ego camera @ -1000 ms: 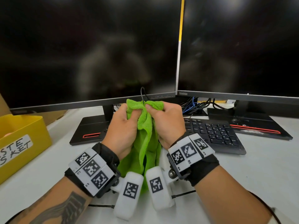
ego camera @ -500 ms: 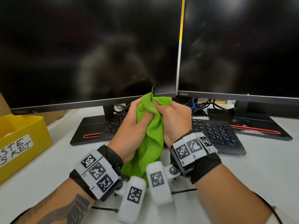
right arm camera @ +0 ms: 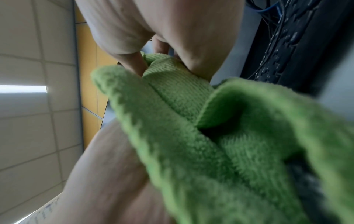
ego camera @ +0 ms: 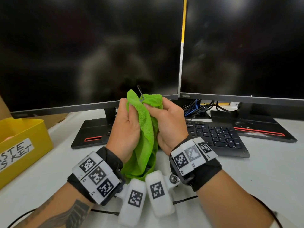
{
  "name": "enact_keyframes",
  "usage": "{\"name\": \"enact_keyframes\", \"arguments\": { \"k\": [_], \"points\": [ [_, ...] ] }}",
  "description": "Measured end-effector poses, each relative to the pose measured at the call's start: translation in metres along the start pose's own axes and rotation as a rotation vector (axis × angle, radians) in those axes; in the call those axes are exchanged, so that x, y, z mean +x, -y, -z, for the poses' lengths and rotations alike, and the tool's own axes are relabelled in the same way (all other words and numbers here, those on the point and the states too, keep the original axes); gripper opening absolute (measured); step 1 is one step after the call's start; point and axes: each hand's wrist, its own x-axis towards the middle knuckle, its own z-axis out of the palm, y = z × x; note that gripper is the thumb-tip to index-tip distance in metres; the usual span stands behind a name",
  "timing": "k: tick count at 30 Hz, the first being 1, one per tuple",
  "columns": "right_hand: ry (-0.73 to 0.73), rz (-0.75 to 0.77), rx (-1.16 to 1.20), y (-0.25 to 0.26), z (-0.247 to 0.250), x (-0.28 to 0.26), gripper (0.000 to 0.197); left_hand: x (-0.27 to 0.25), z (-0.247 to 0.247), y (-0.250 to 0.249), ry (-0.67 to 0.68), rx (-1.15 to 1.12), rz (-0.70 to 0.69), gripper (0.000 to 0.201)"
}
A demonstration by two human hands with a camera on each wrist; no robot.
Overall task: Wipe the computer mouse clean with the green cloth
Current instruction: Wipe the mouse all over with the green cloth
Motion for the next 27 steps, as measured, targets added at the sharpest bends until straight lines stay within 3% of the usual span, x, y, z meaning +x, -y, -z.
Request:
{"name": "enact_keyframes", "arguments": {
  "k": [5,10,16,21,24,27],
  "points": [
    [-0.106,0.025,0.014,-0.0019,0.0034,0.0033,0.013,-0.0030,-0.0017,-0.0017,0.090,-0.016,0.012,0.016],
    [-0.161,-0.063,0.106,-0.0007,0.0034,0.0041,0.015,-0.0003,-0.0017,-0.0001,-0.028,-0.082,0.112,0.012],
    [-0.055,-0.049,0.071,-0.0004,0.0017,-0.0003,0.015,0.0007,0.0001,-0.0071,0.013,-0.139,0.132,0.010],
    [-0.086,-0.024,0.031,-0.0004,0.0025,-0.0003,0.016,0.0011,0.0033,-0.0073,0.066,-0.140,0.145,0.011],
    [-0.149,-0.060,0.049,-0.0023,0.0029,0.0009,0.019,0.0005,0.0017,-0.0054,0.017,-0.090,0.148,0.012],
    [-0.183,-0.105,0.098,-0.0030,0.0028,0.0015,0.025,0.0028,0.0022,-0.0040,-0.066,-0.026,0.148,0.029]
  ]
}}
